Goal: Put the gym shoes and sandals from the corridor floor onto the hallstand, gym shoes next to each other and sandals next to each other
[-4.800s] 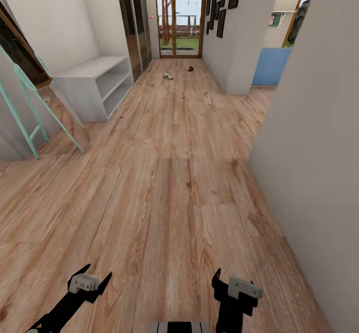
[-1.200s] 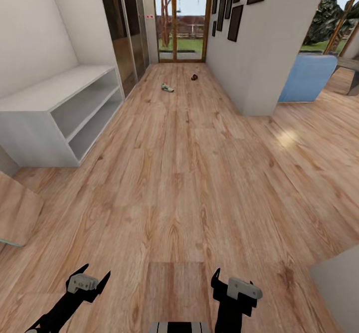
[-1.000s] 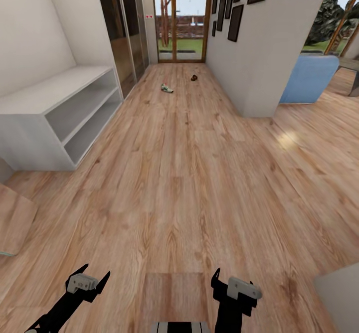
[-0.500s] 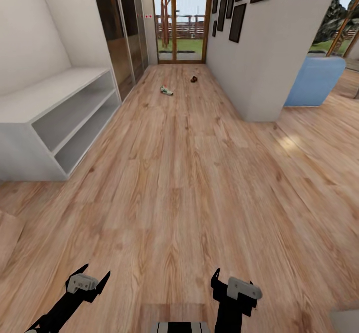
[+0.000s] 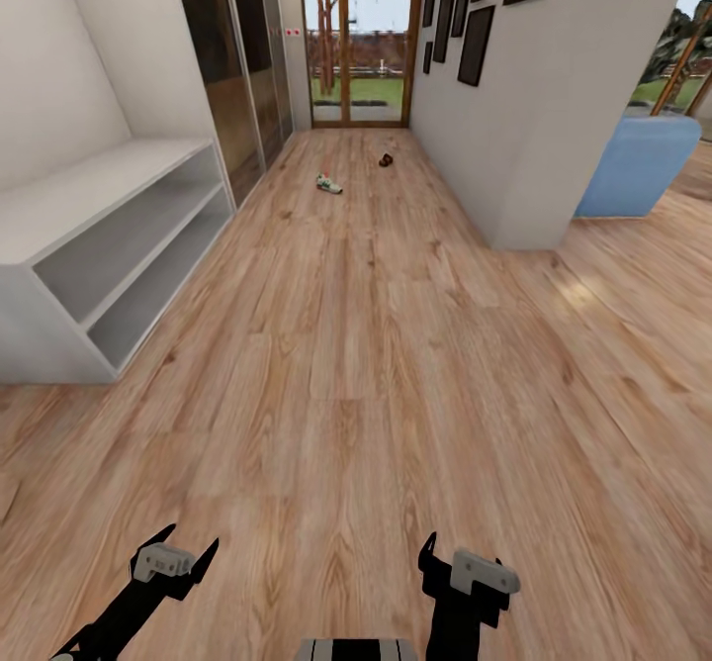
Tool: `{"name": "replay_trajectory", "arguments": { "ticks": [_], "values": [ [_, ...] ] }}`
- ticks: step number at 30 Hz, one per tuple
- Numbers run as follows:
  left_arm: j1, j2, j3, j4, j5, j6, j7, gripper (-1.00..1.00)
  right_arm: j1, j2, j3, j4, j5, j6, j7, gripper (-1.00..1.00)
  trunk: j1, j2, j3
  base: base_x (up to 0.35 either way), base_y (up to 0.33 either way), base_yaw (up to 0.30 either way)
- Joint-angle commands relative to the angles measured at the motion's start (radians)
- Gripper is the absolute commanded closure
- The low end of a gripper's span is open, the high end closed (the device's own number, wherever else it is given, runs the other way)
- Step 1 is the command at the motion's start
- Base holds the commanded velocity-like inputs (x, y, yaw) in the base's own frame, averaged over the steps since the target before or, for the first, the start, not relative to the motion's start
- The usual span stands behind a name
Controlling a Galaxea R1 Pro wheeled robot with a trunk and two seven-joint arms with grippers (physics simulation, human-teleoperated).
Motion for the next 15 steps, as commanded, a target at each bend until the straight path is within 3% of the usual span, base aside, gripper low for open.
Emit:
{"name": "replay_trajectory", "arguments": {
  "ticks": [1, 15],
  "values": [
    [-0.001, -0.001, 0.004, -0.001, -0.008, -0.005, -0.004, -1.00, -0.001, 0.000, 0.002, -0.001, -0.005, -0.001, -0.005, -1.00, 0.000, 0.000, -0.001, 0.324, 0.000, 0.000],
    [-0.001, -0.001, 0.004, -0.001, -0.008, -0.005, -0.004, -1.00, -0.001, 0.000, 0.002, -0.001, -0.005, -0.001, -0.004, -1.00, 0.000, 0.000, -0.001, 0.324, -0.059, 0.000]
  ]
}}
